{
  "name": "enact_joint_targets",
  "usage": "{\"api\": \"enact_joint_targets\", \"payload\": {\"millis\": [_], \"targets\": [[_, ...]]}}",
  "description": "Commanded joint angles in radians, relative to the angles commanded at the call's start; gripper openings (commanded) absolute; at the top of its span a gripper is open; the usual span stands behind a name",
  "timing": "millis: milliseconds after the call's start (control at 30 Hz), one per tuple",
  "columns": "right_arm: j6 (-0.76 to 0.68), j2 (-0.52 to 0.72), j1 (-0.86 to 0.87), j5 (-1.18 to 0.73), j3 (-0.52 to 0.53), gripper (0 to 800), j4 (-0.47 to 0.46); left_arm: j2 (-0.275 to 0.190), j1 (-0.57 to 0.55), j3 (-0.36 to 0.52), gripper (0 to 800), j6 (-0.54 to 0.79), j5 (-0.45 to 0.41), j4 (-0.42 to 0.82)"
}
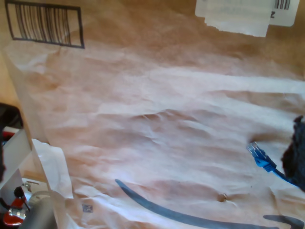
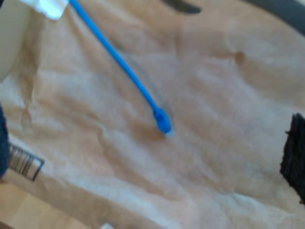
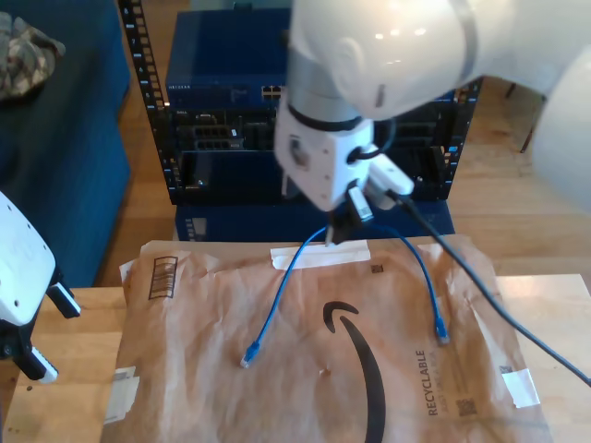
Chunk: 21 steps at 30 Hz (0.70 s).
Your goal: Grab the cable and plug it in
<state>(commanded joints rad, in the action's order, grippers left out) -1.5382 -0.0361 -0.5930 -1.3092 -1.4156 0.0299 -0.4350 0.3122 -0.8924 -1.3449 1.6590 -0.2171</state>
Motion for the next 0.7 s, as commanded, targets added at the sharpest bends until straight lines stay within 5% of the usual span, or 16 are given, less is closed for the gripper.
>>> {"api": "enact_joint_targets", "payload": {"millis": [400, 700], "targets": [[0.292, -0.049, -0.063, -0.083, -0.041, 796, -0.003, 0.0, 0.003, 0.0, 800, 0.003, 0.005, 0.002], [0.324, -0.071, -0.066, -0.074, -0.012, 798, -0.006, 0.0, 0.003, 0.0, 800, 0.003, 0.005, 0.002]]}}
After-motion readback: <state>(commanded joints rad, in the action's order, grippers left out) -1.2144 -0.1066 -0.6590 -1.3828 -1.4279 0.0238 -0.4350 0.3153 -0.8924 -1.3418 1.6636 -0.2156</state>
